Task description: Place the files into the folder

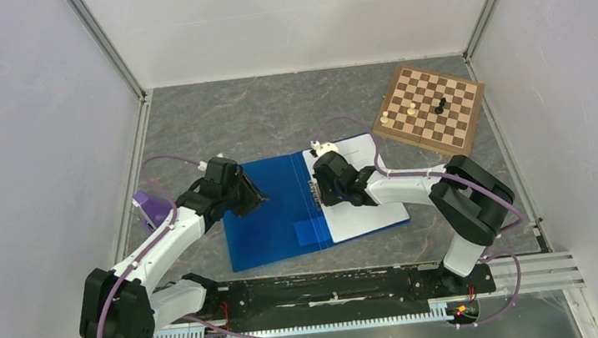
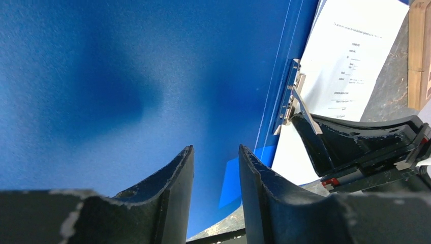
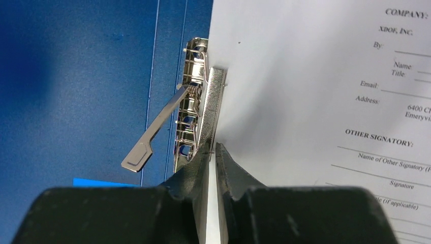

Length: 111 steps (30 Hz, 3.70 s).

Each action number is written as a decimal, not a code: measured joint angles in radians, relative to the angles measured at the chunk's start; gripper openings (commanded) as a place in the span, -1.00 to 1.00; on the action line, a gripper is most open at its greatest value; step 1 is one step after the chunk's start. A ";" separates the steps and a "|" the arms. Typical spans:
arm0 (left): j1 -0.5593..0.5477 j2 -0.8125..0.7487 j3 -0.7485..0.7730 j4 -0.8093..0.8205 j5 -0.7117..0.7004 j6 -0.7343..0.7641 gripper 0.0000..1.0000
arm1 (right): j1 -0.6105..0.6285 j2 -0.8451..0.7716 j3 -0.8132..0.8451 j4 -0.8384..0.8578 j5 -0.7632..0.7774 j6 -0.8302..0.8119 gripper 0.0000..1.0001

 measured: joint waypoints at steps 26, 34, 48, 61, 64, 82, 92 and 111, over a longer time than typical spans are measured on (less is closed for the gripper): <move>0.000 -0.055 0.045 -0.058 -0.036 0.086 -0.05 | -0.013 -0.049 0.034 -0.138 -0.019 -0.030 -0.54; 0.000 -0.090 0.053 -0.070 -0.036 0.093 -0.05 | -0.013 -0.120 0.095 -0.208 0.022 -0.029 -0.44; 0.000 -0.114 0.055 -0.076 -0.036 0.109 -0.05 | 0.085 -0.041 0.404 -0.357 0.143 -0.089 -0.52; 0.000 -0.114 0.055 -0.076 -0.036 0.116 -0.04 | 0.145 0.161 0.503 -0.480 0.198 -0.164 -0.65; 0.000 -0.114 0.055 -0.076 -0.036 0.116 -0.04 | 0.150 0.163 0.505 -0.491 0.212 -0.169 -0.69; 0.000 -0.091 0.051 -0.068 -0.042 0.107 -0.08 | 0.170 0.164 0.491 -0.506 0.249 -0.180 -0.73; 0.000 -0.092 -0.074 -0.029 -0.094 0.016 -0.25 | 0.174 0.164 0.457 -0.486 0.249 -0.180 -0.75; -0.059 -0.083 -0.214 0.025 -0.201 -0.119 -0.95 | 0.179 0.164 0.418 -0.453 0.251 -0.184 -0.77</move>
